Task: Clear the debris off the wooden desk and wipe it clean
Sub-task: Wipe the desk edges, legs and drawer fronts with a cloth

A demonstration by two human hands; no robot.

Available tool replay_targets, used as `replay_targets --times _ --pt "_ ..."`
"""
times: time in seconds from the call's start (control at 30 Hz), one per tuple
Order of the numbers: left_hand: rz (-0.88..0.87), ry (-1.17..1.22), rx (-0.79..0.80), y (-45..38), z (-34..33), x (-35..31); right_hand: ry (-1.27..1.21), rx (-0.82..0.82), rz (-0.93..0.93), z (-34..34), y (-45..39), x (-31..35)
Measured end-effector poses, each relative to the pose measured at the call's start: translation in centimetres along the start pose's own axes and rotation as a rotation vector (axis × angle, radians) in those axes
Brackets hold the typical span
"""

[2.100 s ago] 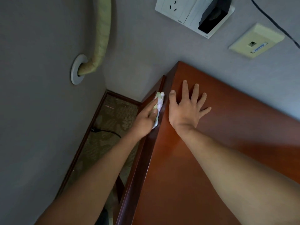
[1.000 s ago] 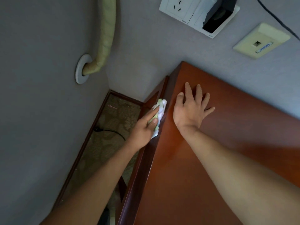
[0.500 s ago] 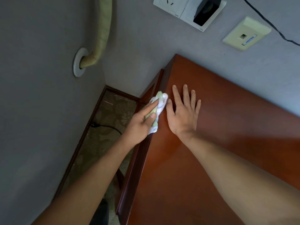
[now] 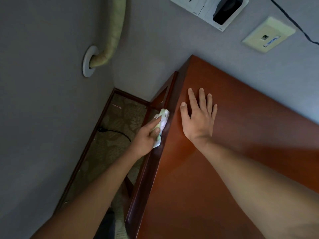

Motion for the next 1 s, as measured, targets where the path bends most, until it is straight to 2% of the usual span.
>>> replay_targets --times 0.07,0.23,0.4,0.63,0.8,1.0 --pt "0.022 0.011 -0.004 -0.3 0.0 0.3 0.008 -0.002 0.001 0.0 0.1 0.0" --pt "-0.108 0.072 0.036 2.3 0.0 -1.0 0.001 0.001 -0.001 0.2 0.1 0.3" --pt "-0.047 -0.029 -0.027 2.0 0.2 1.8 0.008 0.014 0.005 0.1 0.1 0.2" --pt "-0.056 0.087 0.04 8.2 -0.2 1.0 -0.039 -0.209 0.03 1.1 2.1 1.0" --pt "0.032 0.02 0.027 9.5 0.3 4.1 -0.042 0.01 -0.089 -1.5 9.5 2.4" --pt "0.002 0.071 0.029 6.9 0.0 0.9 -0.033 -0.013 -0.132 -1.5 11.1 2.4"
Point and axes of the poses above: each hand's wrist, its own y-axis away from the middle knuckle, its own z-axis out of the back of the hand, x = y × z, the point moved 8 cm from there along -y, towards the middle knuckle, and after that the axes turned 2 degrees about z, right-handed, at the moved point
